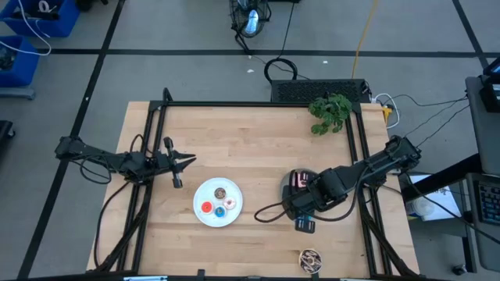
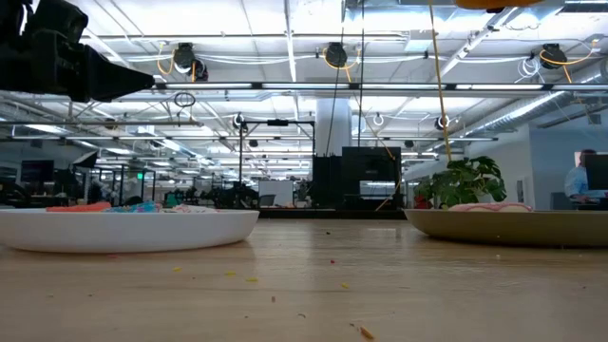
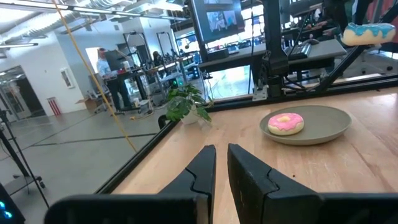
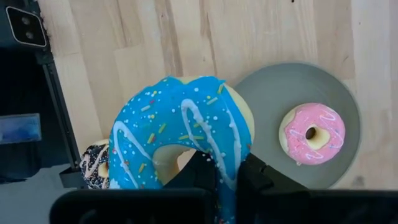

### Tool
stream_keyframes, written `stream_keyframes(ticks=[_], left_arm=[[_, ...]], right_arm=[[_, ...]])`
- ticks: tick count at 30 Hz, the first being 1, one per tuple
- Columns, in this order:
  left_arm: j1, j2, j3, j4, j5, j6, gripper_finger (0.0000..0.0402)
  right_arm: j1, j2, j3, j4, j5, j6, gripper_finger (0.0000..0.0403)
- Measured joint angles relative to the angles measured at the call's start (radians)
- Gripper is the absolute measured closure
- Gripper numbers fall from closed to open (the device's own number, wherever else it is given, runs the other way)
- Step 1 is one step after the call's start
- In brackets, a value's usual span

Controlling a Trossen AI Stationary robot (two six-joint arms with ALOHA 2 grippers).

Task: Pick & Place donuts
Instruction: Put the big blue donut on the gray plate

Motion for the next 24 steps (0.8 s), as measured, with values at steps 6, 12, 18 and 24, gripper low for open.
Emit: stream_keyframes(ticks=[6, 12, 18, 24], left_arm=[[0.000, 0.000, 0.000, 0.000, 0.000, 0.000, 0.0353], [0.000, 0.000, 0.000, 0.000, 0.000, 0.006, 0.0353], [0.000, 0.000, 0.000, 0.000, 0.000, 0.008, 0.0353], [0.000, 0.000, 0.000, 0.000, 0.000, 0.008, 0.0353]], right_arm=[[0.000, 0.000, 0.000, 0.000, 0.004, -0.017, 0.0389], [0.000, 0.000, 0.000, 0.000, 0.006, -0.020, 0.0389], [-0.028, 0.000, -0.055, 0.025, 0.144, -0.045, 0.0389], [-0.141, 0.000, -0.211, 0.085, 0.181, -0.055, 0.0389]])
